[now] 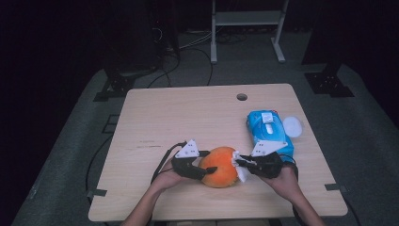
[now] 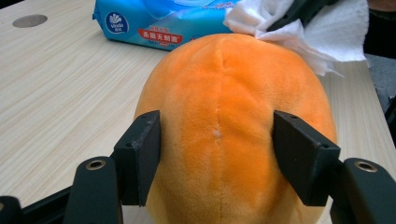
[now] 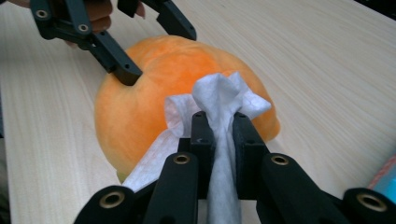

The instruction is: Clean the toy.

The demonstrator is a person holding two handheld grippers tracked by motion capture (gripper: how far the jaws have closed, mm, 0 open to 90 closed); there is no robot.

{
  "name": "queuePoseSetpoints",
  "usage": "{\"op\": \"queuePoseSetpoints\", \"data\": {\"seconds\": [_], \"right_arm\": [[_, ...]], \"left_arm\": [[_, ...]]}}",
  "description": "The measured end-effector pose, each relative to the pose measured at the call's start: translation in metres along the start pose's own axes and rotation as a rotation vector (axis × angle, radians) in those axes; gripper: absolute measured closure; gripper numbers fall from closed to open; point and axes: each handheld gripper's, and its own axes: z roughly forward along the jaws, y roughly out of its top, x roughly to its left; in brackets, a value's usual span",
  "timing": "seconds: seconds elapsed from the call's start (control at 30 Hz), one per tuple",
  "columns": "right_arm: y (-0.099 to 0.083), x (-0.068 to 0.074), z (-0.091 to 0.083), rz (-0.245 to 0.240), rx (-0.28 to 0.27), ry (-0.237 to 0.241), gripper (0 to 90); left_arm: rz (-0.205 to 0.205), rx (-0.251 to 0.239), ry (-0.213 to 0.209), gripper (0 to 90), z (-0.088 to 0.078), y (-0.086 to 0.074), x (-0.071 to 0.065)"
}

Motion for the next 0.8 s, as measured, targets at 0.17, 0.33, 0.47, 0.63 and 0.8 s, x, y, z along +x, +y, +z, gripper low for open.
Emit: {"op": "queuePoseSetpoints", "data": {"seconds": [0.17, 0.33, 0.47, 0.63, 0.8], "right_arm": [[0.004, 0.008, 0.003, -0.038, 0.008, -0.009, 80.5], [0.009, 0.013, 0.002, -0.05, 0.003, -0.007, 80.5], [0.013, 0.023, 0.002, -0.068, -0.018, 0.033, 80.6], [0.015, 0.036, 0.007, -0.134, 0.013, 0.061, 80.6], [0.011, 0.019, 0.001, -0.077, -0.002, 0.031, 80.6]], "left_arm": [[-0.012, -0.03, -0.021, 22.5, -0.005, 0.012, -0.003], [0.018, -0.018, -0.019, 30.8, -0.001, 0.01, -0.007], [-0.017, -0.014, -0.006, 35.2, -0.003, 0.005, 0.001], [-0.061, -0.028, -0.019, 35.8, -0.007, -0.003, 0.009], [-0.062, -0.037, -0.028, 36.5, -0.005, -0.004, 0.008]]}}
